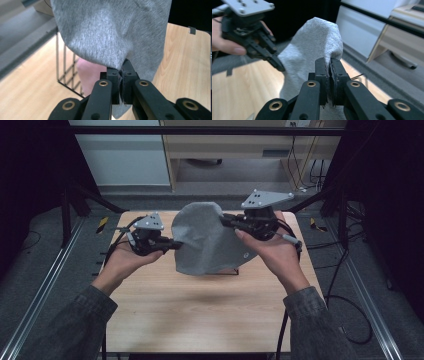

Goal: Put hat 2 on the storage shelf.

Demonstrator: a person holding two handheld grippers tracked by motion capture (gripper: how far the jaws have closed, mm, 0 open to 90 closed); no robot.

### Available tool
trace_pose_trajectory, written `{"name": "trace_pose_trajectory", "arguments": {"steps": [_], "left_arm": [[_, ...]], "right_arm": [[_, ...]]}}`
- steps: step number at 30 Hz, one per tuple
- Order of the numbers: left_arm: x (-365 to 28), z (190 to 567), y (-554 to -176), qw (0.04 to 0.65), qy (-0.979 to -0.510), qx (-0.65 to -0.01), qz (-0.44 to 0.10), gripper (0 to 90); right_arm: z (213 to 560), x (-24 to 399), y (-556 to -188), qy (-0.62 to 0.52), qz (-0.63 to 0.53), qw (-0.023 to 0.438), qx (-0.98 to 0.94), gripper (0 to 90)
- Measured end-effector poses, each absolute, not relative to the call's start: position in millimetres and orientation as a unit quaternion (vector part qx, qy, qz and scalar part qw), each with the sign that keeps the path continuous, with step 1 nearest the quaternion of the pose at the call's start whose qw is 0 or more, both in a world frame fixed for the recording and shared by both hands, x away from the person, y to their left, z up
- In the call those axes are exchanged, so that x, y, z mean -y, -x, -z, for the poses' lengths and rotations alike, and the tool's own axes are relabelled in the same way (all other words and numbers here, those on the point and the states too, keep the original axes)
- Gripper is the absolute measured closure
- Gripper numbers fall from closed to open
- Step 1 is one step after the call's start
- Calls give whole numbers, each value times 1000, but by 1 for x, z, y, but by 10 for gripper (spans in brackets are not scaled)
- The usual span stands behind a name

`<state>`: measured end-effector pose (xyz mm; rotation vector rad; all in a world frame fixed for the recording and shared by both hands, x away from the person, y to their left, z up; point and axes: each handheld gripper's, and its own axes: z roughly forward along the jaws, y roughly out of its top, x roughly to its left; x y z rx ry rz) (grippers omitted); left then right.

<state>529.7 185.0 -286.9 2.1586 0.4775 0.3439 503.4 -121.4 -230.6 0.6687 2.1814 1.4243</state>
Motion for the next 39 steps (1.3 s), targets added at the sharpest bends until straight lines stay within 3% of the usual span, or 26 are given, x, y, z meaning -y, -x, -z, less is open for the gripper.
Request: {"name": "trace_pose_trajectory", "arguments": {"steps": [4, 16, 29, 39], "left_arm": [[-178, 252, -538, 431, -864, -199, -166, 878], [-169, 205, -579, 449, -840, -218, -213, 879], [-155, 230, -610, 438, -830, -240, -247, 880], [-155, 257, -632, 432, -829, -260, -243, 880]], "right_arm": [[210, 133, -517, -263, -544, 236, -761, 861], [185, 159, -565, -302, -574, 254, -717, 861], [214, 164, -603, -327, -567, 263, -709, 861], [244, 160, -625, -340, -562, 256, -709, 861]]}}
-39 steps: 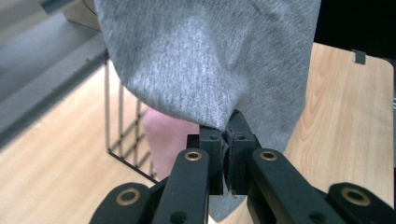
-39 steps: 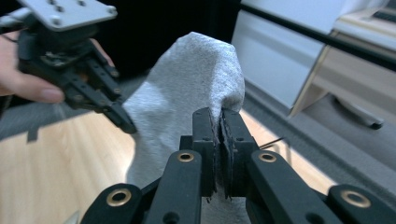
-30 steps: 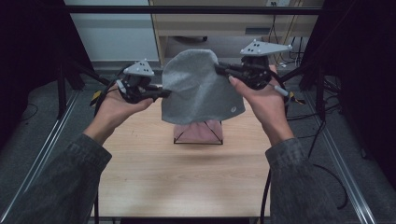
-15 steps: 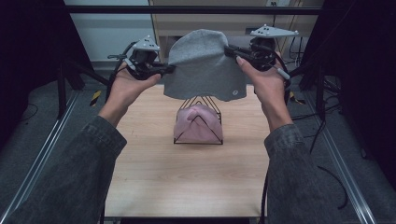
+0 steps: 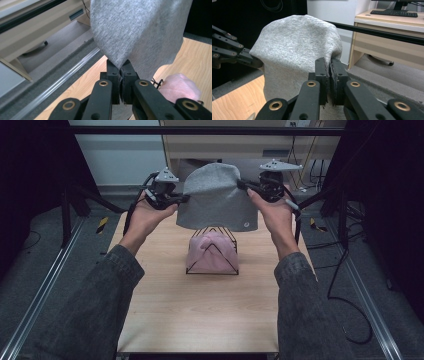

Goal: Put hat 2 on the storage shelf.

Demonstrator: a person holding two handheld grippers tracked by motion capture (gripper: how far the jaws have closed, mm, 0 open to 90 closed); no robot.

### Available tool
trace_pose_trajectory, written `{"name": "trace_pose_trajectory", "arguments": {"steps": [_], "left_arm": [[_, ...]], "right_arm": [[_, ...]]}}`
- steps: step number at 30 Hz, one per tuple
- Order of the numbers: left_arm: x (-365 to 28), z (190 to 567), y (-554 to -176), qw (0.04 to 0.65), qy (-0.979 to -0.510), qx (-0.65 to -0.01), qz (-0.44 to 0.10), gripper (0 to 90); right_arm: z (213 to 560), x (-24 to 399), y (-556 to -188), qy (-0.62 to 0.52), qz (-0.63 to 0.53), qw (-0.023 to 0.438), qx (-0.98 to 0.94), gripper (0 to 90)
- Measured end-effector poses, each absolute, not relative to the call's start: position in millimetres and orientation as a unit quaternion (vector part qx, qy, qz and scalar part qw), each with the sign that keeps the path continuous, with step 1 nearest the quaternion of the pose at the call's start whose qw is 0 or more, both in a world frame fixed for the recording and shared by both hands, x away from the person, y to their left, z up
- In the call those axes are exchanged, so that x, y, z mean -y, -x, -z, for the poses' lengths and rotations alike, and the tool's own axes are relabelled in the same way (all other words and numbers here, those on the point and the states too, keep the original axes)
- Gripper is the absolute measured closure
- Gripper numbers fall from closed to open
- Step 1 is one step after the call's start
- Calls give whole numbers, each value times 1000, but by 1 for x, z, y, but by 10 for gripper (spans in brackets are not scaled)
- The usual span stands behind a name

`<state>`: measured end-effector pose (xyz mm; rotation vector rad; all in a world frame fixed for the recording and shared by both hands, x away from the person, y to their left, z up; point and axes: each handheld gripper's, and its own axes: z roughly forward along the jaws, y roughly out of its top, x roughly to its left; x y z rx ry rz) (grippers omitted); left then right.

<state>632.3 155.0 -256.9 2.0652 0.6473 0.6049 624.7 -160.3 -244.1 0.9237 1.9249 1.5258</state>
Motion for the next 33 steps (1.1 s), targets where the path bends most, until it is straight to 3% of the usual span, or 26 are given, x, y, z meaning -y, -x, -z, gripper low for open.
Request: {"name": "trace_pose_trajectory", "arguments": {"steps": [33], "left_arm": [[-155, 293, -631, 421, -836, -279, -216, 880]], "right_arm": [[294, 157, -629, -362, -552, 228, -715, 860]]}}
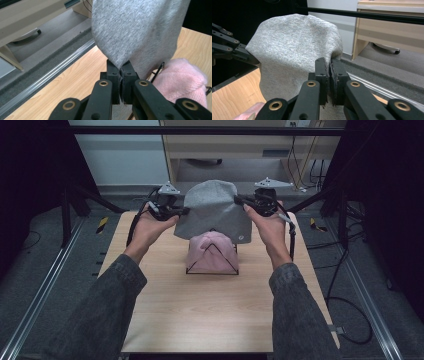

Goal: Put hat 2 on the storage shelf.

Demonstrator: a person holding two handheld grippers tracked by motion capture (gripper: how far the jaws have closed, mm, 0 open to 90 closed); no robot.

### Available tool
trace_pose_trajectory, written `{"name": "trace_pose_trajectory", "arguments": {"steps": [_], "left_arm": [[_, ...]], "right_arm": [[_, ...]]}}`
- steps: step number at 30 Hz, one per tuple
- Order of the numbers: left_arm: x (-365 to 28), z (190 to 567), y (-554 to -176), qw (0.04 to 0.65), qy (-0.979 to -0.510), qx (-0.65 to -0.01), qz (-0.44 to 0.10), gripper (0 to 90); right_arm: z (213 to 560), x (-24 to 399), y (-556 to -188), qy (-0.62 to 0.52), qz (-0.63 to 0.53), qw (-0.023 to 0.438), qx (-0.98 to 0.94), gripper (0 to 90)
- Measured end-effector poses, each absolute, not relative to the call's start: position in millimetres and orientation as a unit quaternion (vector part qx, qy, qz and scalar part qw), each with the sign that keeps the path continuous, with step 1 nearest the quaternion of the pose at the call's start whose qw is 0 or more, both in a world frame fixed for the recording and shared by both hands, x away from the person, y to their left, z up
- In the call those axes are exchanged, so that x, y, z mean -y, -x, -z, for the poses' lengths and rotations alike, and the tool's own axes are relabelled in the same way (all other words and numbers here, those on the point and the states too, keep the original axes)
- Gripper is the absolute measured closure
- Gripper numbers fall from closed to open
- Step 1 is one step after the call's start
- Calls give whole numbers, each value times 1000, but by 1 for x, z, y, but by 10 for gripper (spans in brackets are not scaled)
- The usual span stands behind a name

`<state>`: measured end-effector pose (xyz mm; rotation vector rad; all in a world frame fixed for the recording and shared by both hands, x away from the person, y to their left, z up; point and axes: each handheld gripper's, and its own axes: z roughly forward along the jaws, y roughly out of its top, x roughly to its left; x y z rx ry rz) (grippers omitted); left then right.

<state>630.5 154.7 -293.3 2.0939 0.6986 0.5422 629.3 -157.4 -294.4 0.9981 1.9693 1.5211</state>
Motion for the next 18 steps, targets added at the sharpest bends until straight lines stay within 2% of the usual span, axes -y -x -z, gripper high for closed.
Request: {"name": "trace_pose_trajectory", "arguments": {"steps": [18], "left_arm": [[-162, 323, -626, 420, -836, -289, -203, 882]], "right_arm": [[325, 152, -622, -360, -533, 213, -735, 860]]}}
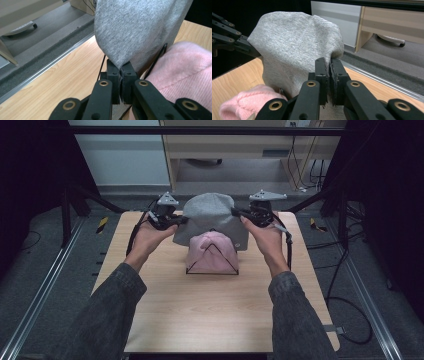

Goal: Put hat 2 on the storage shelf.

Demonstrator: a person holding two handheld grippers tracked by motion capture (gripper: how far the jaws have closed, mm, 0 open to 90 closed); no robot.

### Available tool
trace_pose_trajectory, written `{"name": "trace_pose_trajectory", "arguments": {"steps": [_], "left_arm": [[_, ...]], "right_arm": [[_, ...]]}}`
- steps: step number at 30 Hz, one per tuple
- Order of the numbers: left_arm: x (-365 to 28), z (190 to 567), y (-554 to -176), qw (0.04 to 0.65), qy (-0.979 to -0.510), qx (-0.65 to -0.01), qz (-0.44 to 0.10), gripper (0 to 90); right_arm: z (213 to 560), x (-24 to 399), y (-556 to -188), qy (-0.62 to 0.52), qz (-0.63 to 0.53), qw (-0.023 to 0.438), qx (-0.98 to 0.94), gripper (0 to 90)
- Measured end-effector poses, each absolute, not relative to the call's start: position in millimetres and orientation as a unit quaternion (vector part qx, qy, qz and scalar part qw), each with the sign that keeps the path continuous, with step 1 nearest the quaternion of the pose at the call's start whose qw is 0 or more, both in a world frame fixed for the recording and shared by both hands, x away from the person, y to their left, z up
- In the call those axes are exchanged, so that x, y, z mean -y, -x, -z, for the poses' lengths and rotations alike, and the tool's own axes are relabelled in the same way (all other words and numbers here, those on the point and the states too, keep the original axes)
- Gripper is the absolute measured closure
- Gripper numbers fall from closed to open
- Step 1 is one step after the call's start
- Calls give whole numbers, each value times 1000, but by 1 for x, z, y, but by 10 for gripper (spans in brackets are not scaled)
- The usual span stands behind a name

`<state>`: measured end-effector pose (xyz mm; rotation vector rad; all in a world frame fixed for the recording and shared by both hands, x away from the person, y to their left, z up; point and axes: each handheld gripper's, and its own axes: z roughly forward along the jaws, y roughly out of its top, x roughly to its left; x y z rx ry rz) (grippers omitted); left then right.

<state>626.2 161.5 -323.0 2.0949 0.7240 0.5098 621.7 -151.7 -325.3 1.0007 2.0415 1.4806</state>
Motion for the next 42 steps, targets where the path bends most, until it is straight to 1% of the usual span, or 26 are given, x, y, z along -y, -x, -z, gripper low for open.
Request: {"name": "trace_pose_trajectory", "arguments": {"steps": [11, 14, 17, 28, 35, 42], "left_arm": [[-165, 349, -620, 415, -838, -297, -194, 882], [-168, 354, -620, 423, -833, -304, -186, 882], [-168, 359, -617, 417, -837, -303, -183, 883], [-169, 375, -614, 395, -848, -304, -179, 883], [-173, 384, -615, 389, -846, -317, -179, 883], [-176, 386, -615, 394, -845, -320, -170, 881]], "right_arm": [[345, 147, -616, -361, -521, 207, -745, 860], [350, 147, -617, -369, -526, 204, -739, 860], [359, 144, -616, -371, -520, 201, -743, 859], [373, 146, -609, -371, -511, 199, -749, 858], [376, 139, -607, -362, -505, 199, -758, 853], [378, 138, -605, -370, -502, 195, -757, 817]]}}
